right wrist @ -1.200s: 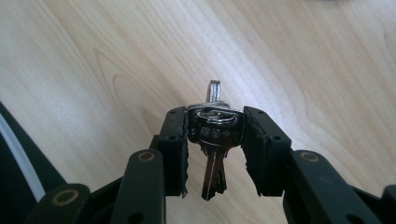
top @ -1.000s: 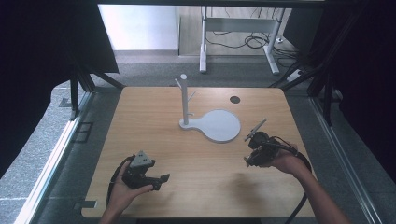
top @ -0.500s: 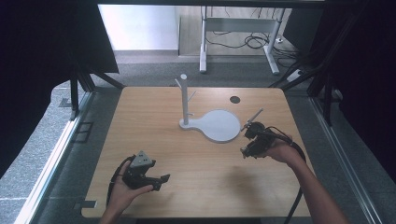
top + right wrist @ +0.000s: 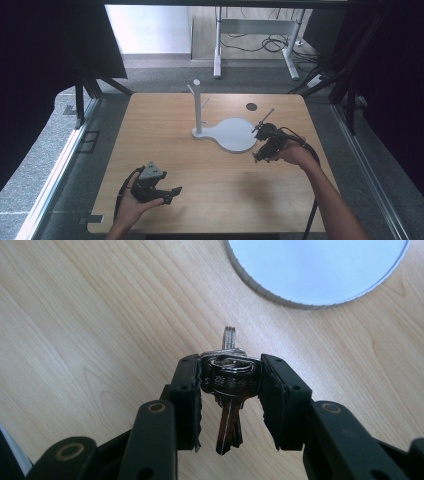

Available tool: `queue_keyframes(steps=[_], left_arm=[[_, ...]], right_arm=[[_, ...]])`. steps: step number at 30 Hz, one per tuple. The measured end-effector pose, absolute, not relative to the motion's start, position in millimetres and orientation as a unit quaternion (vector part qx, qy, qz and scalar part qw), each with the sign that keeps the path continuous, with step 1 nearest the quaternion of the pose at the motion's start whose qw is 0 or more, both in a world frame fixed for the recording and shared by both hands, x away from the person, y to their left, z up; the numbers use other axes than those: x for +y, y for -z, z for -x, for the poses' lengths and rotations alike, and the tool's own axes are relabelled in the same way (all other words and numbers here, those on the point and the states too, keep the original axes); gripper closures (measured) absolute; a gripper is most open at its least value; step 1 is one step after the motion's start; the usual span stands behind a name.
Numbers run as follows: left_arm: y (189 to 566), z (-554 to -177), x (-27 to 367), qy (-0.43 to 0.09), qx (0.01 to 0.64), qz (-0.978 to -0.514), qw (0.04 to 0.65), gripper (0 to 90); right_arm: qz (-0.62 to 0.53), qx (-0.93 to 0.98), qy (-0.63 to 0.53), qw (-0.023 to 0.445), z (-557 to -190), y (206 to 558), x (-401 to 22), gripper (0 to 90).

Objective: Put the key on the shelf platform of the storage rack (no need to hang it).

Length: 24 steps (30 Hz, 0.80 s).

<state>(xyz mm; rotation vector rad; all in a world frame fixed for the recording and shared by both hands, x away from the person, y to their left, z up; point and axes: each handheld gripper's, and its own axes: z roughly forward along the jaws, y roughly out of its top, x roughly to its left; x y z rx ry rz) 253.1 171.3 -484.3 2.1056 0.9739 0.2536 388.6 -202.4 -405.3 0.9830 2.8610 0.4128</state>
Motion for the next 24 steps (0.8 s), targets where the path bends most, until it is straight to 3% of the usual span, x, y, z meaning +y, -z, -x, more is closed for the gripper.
queue_keyframes(steps=[24], left_arm=[[486, -254, 170, -0.098, 0.382, -0.832, 0.39, 20.6]], right_arm=[[-0.328, 0.933, -0.144, 0.047, -422, 398, -184, 62.2]])
